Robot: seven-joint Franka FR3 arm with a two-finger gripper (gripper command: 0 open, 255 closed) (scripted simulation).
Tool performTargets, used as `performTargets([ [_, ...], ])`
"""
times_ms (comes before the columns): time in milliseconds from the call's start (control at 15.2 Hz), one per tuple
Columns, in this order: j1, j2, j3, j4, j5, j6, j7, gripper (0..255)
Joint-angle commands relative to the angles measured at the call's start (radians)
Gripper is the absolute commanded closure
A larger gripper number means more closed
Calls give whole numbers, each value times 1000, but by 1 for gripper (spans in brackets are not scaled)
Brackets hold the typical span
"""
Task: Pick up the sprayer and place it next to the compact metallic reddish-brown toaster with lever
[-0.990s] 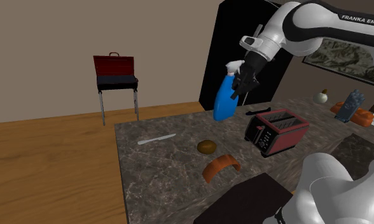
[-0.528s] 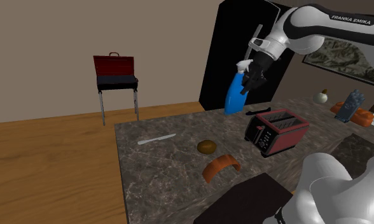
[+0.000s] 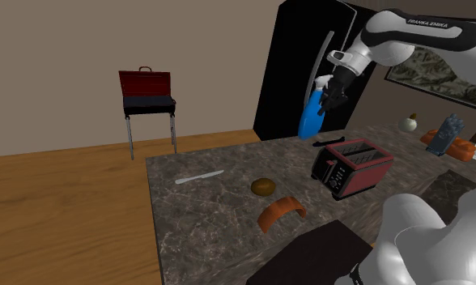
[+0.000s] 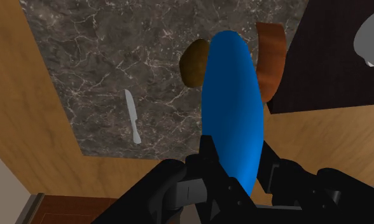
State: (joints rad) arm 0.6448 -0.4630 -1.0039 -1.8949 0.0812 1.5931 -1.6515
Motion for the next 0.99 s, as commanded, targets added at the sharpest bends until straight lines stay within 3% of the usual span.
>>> performTargets([
  [0, 44, 54, -95, 66, 19, -28, -63, 255],
  [198, 166, 152, -307, 174, 71, -74, -169, 255],
  [330, 346, 197, -539, 254, 98, -107, -228, 255],
  [462, 542, 139, -724, 339, 44, -131, -220, 255],
  [924, 921, -171, -959, 749, -210, -288, -170, 255],
])
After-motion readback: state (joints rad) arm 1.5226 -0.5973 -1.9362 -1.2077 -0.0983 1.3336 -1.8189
